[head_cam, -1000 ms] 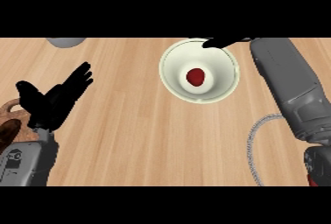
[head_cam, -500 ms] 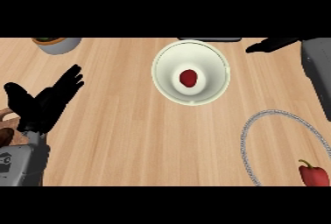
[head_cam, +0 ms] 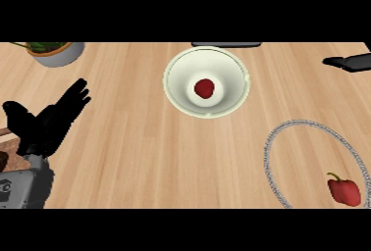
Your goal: Pick the tomato from the placemat and place it in the bowl
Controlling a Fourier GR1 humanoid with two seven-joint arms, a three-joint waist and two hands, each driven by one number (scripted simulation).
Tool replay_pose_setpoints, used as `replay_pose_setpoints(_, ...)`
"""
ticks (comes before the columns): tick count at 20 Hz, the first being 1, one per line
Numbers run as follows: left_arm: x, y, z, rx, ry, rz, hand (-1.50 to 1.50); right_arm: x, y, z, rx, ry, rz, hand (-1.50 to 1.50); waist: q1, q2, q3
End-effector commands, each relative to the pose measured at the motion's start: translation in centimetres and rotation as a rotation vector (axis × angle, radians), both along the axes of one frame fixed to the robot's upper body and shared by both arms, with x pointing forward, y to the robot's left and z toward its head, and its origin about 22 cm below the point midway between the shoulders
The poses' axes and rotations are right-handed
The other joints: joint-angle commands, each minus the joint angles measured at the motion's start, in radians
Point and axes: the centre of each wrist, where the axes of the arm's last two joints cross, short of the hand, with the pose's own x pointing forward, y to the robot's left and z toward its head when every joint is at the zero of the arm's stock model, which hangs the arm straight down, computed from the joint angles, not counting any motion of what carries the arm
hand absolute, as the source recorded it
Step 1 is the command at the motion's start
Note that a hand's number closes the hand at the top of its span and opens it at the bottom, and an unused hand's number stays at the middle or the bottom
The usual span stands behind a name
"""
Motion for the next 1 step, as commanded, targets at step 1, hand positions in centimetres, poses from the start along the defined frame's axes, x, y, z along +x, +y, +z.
replay_pose_setpoints(1,0.52,0.19,0.93,0.009,0.006,0.020,0.00,-2.97,-4.06,-1.85,0.063,-0.037,0.187,1.50,-0.014,-0.002,0.001)
